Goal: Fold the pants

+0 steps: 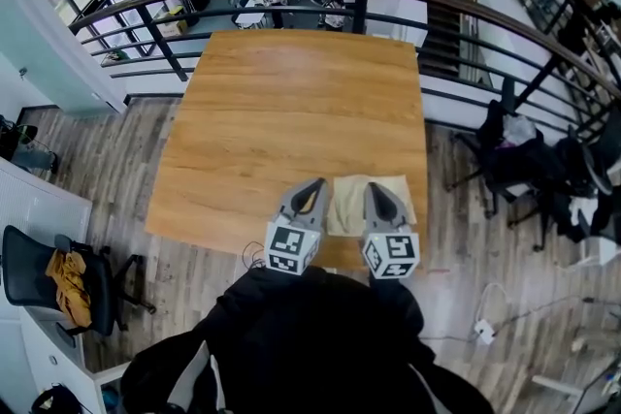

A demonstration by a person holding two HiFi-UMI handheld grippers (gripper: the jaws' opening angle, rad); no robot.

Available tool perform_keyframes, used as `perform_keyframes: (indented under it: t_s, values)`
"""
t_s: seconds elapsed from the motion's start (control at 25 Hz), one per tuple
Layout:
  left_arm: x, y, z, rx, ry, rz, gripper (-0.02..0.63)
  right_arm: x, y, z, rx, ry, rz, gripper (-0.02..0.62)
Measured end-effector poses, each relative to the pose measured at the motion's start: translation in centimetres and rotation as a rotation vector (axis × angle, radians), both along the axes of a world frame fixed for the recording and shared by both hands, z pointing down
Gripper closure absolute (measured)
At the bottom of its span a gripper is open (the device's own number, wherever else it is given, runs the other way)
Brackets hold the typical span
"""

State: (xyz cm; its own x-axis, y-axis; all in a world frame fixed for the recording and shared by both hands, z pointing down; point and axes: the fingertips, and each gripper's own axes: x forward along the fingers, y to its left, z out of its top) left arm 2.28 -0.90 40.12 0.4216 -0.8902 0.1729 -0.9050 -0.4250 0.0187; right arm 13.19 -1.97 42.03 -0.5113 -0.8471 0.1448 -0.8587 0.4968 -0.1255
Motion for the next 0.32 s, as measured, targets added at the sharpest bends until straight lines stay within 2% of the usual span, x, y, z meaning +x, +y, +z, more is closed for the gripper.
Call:
perform_keyframes:
  t_s: [0.32]
  values:
    - [0.4, -0.24, 0.05, 0.005, 0.0, 0.009, 0.604, 0.03, -0.02, 0.11, -0.009, 0.006, 0.002, 0.592]
